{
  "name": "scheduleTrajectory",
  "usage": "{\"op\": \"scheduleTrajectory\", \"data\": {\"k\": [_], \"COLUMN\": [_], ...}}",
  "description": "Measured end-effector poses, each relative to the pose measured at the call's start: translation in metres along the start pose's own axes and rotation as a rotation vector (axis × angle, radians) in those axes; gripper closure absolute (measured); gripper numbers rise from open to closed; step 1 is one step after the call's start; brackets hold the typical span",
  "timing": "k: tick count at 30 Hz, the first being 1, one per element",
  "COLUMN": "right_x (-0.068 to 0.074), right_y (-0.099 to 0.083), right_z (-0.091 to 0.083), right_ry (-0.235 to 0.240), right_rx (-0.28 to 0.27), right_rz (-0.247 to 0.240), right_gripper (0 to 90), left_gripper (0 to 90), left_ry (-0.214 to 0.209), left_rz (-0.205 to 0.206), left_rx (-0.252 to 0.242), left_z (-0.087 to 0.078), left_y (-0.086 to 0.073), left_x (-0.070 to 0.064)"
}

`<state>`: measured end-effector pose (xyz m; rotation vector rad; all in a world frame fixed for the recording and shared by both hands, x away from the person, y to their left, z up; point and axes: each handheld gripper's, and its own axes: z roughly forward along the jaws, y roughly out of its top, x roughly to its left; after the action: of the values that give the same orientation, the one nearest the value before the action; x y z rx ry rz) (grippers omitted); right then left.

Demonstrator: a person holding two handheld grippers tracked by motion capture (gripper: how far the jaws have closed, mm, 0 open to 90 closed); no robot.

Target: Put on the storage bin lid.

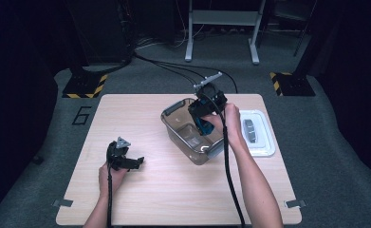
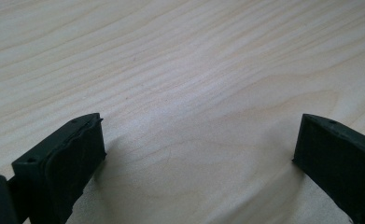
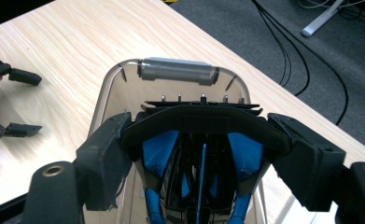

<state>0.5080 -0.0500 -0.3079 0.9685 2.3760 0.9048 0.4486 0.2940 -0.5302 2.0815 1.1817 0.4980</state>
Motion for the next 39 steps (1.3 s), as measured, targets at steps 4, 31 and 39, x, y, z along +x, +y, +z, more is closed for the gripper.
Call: {"op": "scheduleTrajectory", "data": {"k": [4,31,39], "right_x": [0.001,0.004,0.007], "right_y": [-0.006,-0.051,-0.06], "right_z": [0.005,0.042,0.048], "right_ry": [0.015,0.042,0.059], "right_rx": [0.007,0.087,0.109], "right_rz": [0.023,0.085,0.096], "right_gripper": [24.2,24.1,24.1], "left_gripper": [1.8,1.8,1.8], "left_ry": [-0.001,-0.001,-0.001], "left_rz": [0.001,0.001,0.0], "left_rx": [0.0,0.0,0.0], "left_z": [0.0,0.0,0.0], "left_y": [0.0,0.0,0.0], "left_x": [0.0,0.0,0.0]}}
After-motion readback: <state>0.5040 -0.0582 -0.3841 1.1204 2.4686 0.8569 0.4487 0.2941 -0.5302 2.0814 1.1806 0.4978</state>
